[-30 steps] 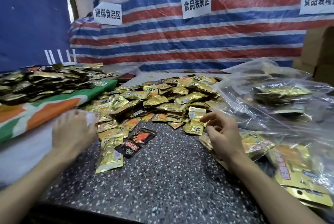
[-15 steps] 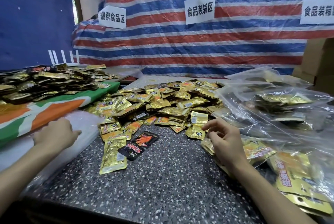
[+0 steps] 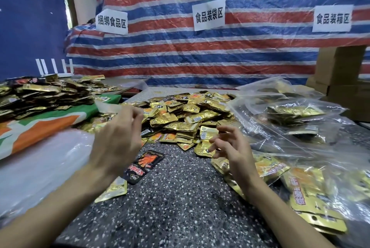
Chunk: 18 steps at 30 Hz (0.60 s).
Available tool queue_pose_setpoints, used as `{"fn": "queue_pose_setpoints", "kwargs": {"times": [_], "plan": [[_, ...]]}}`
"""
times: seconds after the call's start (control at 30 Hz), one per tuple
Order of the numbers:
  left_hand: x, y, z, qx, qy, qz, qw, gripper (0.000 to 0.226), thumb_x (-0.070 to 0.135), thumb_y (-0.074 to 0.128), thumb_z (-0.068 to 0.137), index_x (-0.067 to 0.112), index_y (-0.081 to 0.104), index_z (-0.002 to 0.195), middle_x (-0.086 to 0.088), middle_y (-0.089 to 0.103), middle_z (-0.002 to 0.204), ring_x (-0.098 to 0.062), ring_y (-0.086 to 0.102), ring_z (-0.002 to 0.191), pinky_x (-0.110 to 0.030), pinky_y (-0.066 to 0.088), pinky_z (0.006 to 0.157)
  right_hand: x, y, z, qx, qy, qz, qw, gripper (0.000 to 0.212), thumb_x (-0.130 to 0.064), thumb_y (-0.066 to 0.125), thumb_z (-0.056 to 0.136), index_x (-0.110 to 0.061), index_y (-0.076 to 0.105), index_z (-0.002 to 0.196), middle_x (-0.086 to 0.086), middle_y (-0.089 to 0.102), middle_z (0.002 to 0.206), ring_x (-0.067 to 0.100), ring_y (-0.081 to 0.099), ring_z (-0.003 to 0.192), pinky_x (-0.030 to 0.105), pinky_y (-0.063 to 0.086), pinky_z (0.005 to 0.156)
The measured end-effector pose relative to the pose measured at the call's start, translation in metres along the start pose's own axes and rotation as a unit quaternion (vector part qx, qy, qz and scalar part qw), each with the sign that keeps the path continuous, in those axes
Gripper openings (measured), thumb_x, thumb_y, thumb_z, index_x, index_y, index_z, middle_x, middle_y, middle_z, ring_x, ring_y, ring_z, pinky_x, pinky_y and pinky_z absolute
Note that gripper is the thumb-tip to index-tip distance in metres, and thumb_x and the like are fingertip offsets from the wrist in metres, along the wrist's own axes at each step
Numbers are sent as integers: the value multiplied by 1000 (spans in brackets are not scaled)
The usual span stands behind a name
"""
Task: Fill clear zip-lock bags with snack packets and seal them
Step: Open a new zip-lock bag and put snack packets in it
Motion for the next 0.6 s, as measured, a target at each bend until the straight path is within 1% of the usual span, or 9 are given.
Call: {"fn": "queue_pose_setpoints", "kwargs": {"times": [0.07,0.13,0.2,0.3,0.37,0.4,0.47,0.53,0.6], "plan": [[37,26,-1,-16,75,-46,996,8,13,52,101,8,56,98,-6,62,70,-21,58,47,-37,45,34,-3,0,1,-3,7,37,999,41,-34,60,83,-16,57,120,10,71,99,27,69,85,33,55,66],[63,52,0,-28,138,-70,988,16,15,48,100,3,57,95,-12,65,78,-20,58,50,-30,47,36,-6,0,2,-11,2,40,999,45,-44,52,88,-17,55,124,9,72,106,28,70,93,37,56,72],[80,76,-1,-40,190,-93,977,22,16,47,97,0,60,92,-14,67,84,-18,56,56,-27,48,43,-8,-3,3,-7,-4,45,999,52,-53,49,89,-19,54,128,4,71,110,25,70,97,38,58,74],[92,104,-14,-44,238,-143,960,13,10,56,92,-1,64,90,-12,66,88,-24,61,72,-35,52,60,-9,-7,4,10,-10,28,1000,58,-62,51,87,-22,54,129,0,70,111,19,69,100,34,60,72],[92,116,-28,-36,235,-155,959,6,10,59,90,5,63,91,-10,65,87,-25,59,73,-34,49,66,-5,-9,5,24,-3,13,1000,53,-56,59,84,-22,57,125,2,68,115,17,68,101,29,57,69],[91,120,-34,-32,233,-148,961,5,12,59,89,9,63,92,-9,66,86,-25,60,73,-34,47,69,-4,-10,5,31,1,4,1000,47,-49,65,85,-21,59,122,2,67,114,14,68,99,27,56,68],[89,125,-39,-28,237,-136,962,11,18,60,87,10,68,90,-6,70,86,-23,64,73,-34,45,78,-2,-11,8,30,2,-25,999,26,-25,74,88,-15,66,111,1,70,105,6,69,90,22,54,67],[85,125,-41,-41,225,-164,960,19,23,60,88,9,71,84,-2,72,84,-12,61,76,-22,38,87,0,-11,10,11,-3,-56,998,8,-8,74,87,-10,71,94,-1,72,87,5,68,78,19,52,66],[78,126,-44,-82,161,-230,956,30,31,55,90,7,71,80,0,72,82,1,52,78,-13,36,85,1,-10,9,-1,-12,-78,997,8,-3,73,86,-11,72,86,-4,72,77,6,67,73,19,53,65]]}}
Point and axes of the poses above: each hand's wrist, its own z-axis towards the middle knuckle, its own y-axis out of the palm, x = y × z, the point moved 6 cm from there along z, towards the middle knuckle
